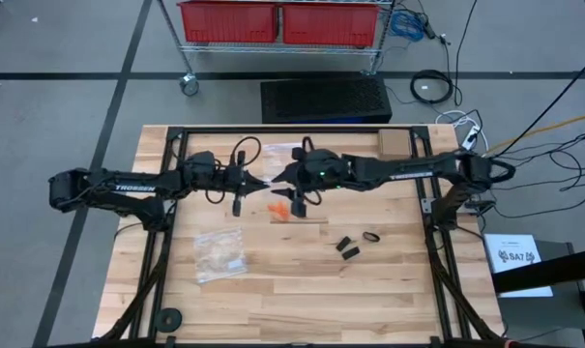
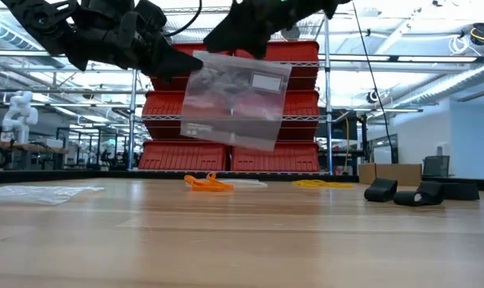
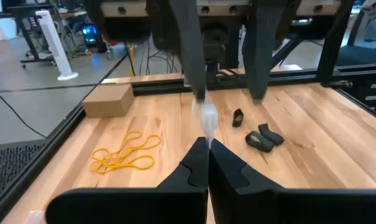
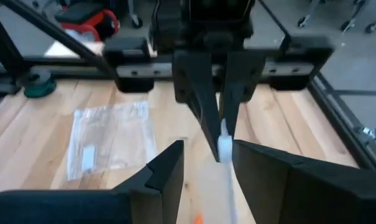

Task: Sort rubber bands
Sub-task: Open the top left transparent zip bag

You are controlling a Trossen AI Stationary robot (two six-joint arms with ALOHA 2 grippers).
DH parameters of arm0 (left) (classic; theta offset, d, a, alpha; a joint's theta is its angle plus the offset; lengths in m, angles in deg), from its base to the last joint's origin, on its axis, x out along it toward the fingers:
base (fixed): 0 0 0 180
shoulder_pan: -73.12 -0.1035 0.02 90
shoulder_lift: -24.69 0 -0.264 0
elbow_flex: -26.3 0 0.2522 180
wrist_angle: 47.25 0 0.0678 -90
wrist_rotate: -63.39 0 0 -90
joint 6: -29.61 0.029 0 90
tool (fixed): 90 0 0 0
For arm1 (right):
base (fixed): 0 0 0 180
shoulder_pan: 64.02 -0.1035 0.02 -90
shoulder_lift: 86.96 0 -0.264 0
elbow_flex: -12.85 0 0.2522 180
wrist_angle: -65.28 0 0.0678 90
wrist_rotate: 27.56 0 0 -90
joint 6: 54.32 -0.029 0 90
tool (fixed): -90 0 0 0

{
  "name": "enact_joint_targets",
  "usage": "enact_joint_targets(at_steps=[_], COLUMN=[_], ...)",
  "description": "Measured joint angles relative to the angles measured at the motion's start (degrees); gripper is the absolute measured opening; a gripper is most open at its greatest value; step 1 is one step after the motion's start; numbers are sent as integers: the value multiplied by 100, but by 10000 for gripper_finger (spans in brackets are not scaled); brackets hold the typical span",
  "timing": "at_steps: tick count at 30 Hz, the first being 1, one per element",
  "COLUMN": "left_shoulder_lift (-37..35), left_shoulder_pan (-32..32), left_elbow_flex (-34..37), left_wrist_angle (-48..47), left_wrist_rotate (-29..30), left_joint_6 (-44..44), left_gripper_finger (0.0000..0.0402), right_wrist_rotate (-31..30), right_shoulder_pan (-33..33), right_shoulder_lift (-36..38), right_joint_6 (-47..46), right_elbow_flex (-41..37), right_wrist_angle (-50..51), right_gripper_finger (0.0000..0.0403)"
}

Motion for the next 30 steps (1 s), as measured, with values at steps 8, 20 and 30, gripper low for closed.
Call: enact_joint_targets(at_steps=[8, 20, 30], left_shoulder_lift=[0, 0, -18], left_shoulder_pan=[0, -2, -2], left_elbow_flex=[0, 0, -2], left_wrist_angle=[-2, -13, 22], left_wrist_rotate=[0, 2, 35], left_joint_6=[21, 19, 11], left_gripper_finger=[0, 0, 0], right_wrist_rotate=[-11, -319, -562], right_shoulder_pan=[15, 33, -11], right_shoulder_lift=[-308, -298, -4], right_joint_6=[91, 108, 80], right_elbow_flex=[317, 323, 328], right_wrist_angle=[117, 333, 1131], right_gripper_finger=[127, 11, 9])
